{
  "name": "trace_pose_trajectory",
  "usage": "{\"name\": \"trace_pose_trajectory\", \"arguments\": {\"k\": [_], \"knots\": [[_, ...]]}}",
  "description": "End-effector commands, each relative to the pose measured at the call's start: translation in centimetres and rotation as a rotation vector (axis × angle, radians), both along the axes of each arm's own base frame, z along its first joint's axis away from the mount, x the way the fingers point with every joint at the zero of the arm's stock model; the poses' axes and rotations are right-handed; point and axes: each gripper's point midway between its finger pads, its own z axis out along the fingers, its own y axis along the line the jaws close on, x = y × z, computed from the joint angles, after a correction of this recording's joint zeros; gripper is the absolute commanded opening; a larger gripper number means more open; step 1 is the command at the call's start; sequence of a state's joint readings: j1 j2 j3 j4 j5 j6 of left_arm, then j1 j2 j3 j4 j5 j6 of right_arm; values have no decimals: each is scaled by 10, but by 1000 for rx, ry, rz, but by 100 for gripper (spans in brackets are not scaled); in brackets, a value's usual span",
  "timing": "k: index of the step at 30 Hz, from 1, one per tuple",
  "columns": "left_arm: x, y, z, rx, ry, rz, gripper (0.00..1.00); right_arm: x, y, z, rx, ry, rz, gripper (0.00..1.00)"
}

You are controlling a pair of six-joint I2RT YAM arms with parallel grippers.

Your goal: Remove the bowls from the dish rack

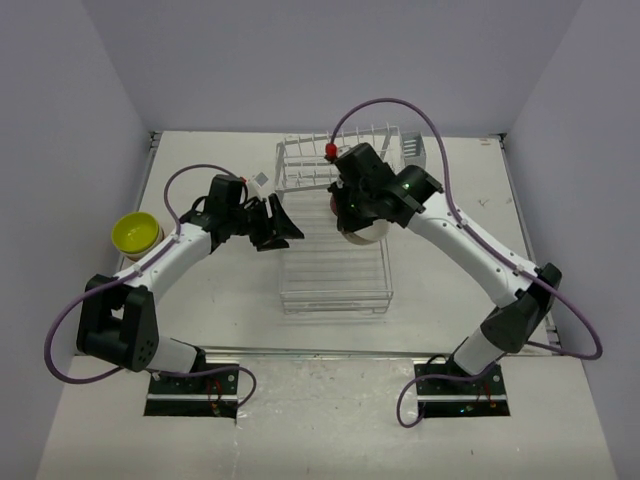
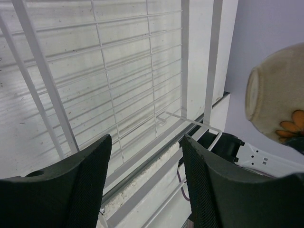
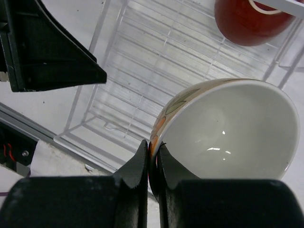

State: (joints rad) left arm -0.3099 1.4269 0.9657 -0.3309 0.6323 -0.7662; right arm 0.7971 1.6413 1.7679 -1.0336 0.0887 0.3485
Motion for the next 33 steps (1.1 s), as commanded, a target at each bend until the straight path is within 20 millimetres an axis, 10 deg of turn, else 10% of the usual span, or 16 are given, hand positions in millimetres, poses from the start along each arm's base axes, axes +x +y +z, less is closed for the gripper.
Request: {"name": "trace_pose_trajectory", "arguments": {"k": [1, 15, 23, 33], "knots": [[4, -3, 27, -32, -74, -21, 63, 2, -46, 45, 62, -98, -122, 0], [1, 0, 49, -43, -131, -8, 63, 40, -226, -13, 49, -13, -704, 0], [-2, 8, 58, 3, -166, 10, 57, 76, -296, -93, 12, 137, -938, 0], [-9, 15, 61, 31, -159, 24, 41, 123, -341, -132, -61, 186, -1034, 0]]}}
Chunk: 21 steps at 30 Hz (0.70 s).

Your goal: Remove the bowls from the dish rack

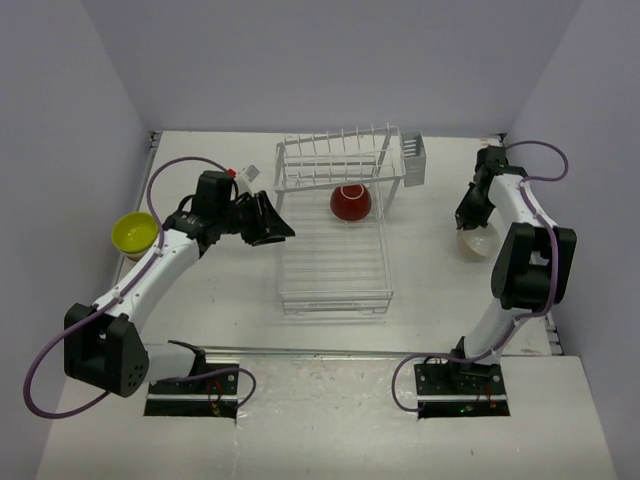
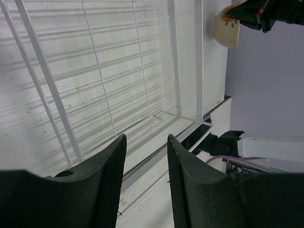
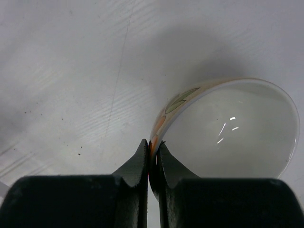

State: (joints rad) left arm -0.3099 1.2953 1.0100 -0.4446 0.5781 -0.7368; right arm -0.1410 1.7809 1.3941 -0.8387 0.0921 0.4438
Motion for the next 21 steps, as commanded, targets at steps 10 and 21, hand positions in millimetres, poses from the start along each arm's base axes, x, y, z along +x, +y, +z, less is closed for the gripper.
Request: {"name": "trace_pose_trajectory", "arguments": {"k": [10, 21], "knots": [[2, 3, 27, 9, -68, -2, 52, 29, -21, -13, -105, 11, 11, 0], [5, -1, 15, 1, -21, -16, 56, 15, -15, -27, -81, 44, 38, 31]]}}
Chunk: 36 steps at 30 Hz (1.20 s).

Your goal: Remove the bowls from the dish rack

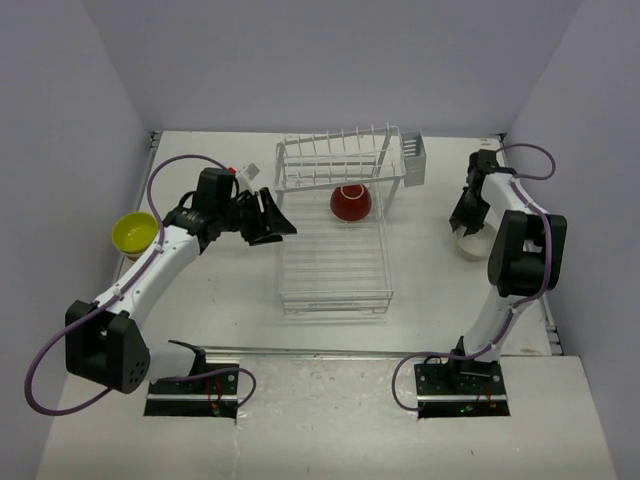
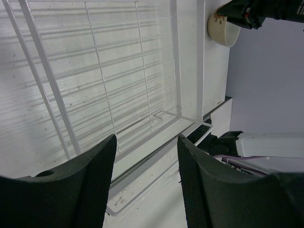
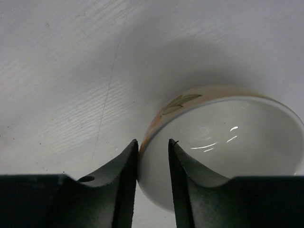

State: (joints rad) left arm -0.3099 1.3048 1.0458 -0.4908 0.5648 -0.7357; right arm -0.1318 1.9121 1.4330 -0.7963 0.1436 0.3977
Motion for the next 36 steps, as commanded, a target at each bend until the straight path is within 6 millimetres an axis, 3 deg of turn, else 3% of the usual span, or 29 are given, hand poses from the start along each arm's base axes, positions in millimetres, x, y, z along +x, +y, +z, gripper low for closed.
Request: {"name": "trace_pose_trajectory", "arguments": {"k": [1, 12, 18, 21, 25, 29, 31, 32, 33, 34, 36], "knots": [[6, -3, 12, -13, -42, -24, 56, 1, -4, 8, -21, -27, 3, 34], [4, 1, 18, 0, -70, -15, 57, 4, -1, 32, -11, -93, 17, 59], [-2, 4, 13, 9, -68, -6, 57, 4, 8, 67, -2, -179, 35, 74], [-4, 6, 10, 16, -63, -7, 57, 4, 14, 79, 8, -204, 44, 76], [-5, 9, 10, 34, -72, -4, 57, -2, 36, 105, 26, -275, 96, 75], [-5, 13, 8, 63, -83, 3, 51, -9, 69, 131, 19, -354, 200, 67], [-5, 17, 7, 88, -93, 13, 43, -15, 89, 140, 17, -377, 267, 56], [-5, 19, 7, 96, -98, 16, 39, -19, 95, 151, 17, -407, 293, 46], [-6, 21, 7, 107, -102, 17, 28, -23, 107, 156, 17, -419, 340, 20], [-5, 24, 9, 122, -119, 33, 21, -26, 112, 161, 15, -431, 359, 6], [-4, 29, 12, 140, -144, 49, 5, -34, 124, 176, 20, -478, 430, 0]]}}
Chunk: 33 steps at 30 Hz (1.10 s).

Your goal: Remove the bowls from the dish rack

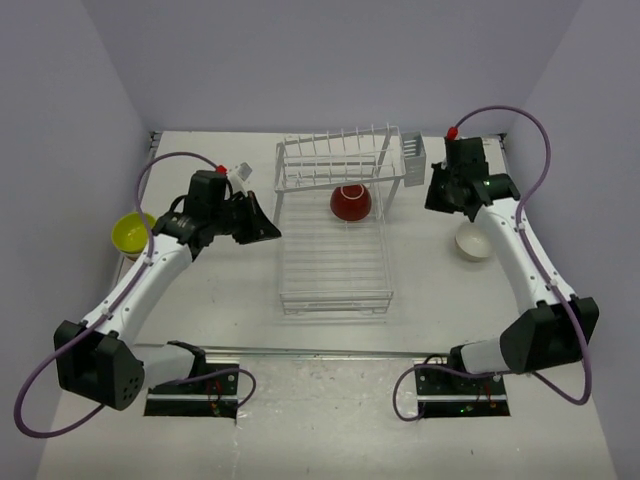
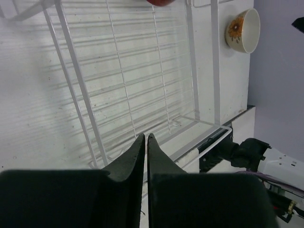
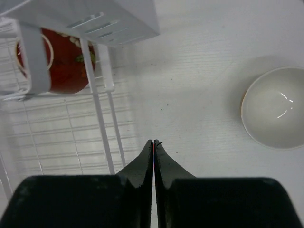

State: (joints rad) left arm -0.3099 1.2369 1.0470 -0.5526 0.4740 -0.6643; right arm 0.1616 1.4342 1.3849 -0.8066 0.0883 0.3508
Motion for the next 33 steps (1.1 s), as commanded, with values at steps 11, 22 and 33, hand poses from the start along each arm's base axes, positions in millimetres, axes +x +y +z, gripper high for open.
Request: {"name": "trace_pose_trajectory", "arguments": {"k": [11, 22, 33], "knots": [[2, 15, 18, -15, -168, 99, 0, -57, 74, 73, -62, -486, 366, 0], [-16, 15, 31, -67, -333, 42, 0, -47, 109, 51, -309, -607, 542, 0], [-19, 24, 36, -82, -384, 113, 0, 3, 128, 21, -683, -652, 516, 0]]}}
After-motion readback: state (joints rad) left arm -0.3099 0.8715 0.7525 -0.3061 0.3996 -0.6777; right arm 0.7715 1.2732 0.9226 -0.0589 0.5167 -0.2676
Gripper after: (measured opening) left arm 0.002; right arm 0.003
